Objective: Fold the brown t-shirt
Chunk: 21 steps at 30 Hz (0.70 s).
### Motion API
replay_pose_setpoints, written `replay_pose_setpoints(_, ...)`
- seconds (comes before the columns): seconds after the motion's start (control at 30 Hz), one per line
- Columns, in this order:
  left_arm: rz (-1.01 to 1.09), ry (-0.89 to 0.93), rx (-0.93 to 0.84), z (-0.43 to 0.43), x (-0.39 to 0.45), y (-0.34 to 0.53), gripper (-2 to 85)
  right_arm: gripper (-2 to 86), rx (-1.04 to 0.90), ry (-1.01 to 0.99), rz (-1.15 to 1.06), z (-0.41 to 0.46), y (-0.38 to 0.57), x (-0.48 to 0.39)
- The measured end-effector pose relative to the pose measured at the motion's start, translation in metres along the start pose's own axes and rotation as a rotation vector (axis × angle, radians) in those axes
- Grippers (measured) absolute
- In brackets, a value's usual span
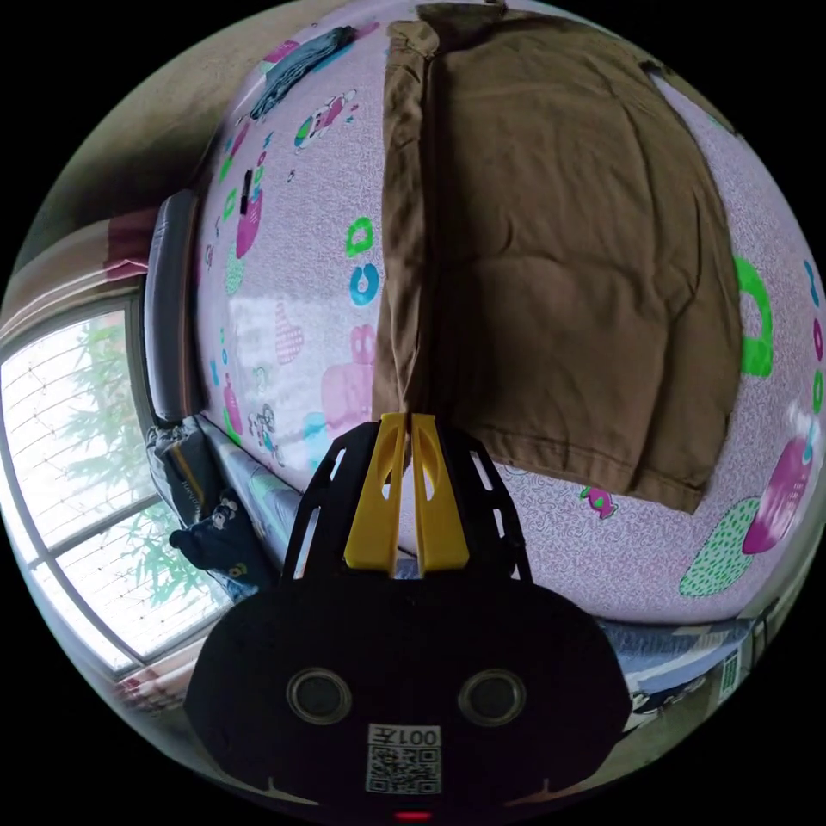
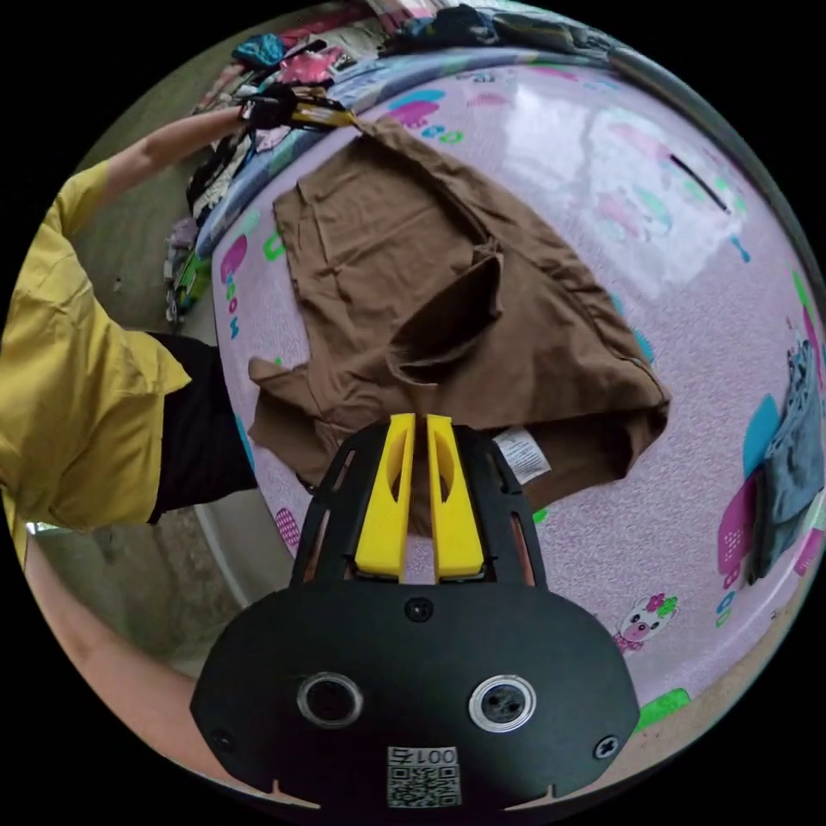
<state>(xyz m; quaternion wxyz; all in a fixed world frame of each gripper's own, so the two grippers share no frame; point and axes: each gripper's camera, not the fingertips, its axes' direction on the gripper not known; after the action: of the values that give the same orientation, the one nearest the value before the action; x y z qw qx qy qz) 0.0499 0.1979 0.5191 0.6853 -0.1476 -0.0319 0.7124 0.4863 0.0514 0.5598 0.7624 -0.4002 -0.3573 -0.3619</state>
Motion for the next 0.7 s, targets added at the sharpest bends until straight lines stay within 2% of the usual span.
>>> replay_pose_setpoints(0.13, 0.022, 0.025, 0.007, -0.001, 0.004, 0.009, -1.6, 8.0, 0.169, -0.066, 0.114, -0.023, 0.015, 0.027)
replay_pose_setpoints(0.2, 0.000, 0.015, 0.011, -0.002, 0.002, 0.016, -1.6, 8.1, 0.341, -0.064, 0.275, -0.042, 0.032, 0.061)
replay_pose_setpoints(0.3, -0.092, 0.048, 0.027, -0.003, -0.006, 0.029, -1.6, 8.2, 0.483, -0.053, 0.539, -0.049, 0.053, 0.108)
replay_pose_setpoints(0.5, -0.310, 0.222, 0.052, 0.004, -0.031, 0.057, -1.7, 8.1, 0.563, -0.070, 0.755, -0.042, 0.064, 0.154)
replay_pose_setpoints(0.7, -0.599, 0.331, 0.154, 0.010, -0.071, 0.098, -1.6, 8.0, 0.484, -0.032, 0.756, -0.039, 0.057, 0.169)
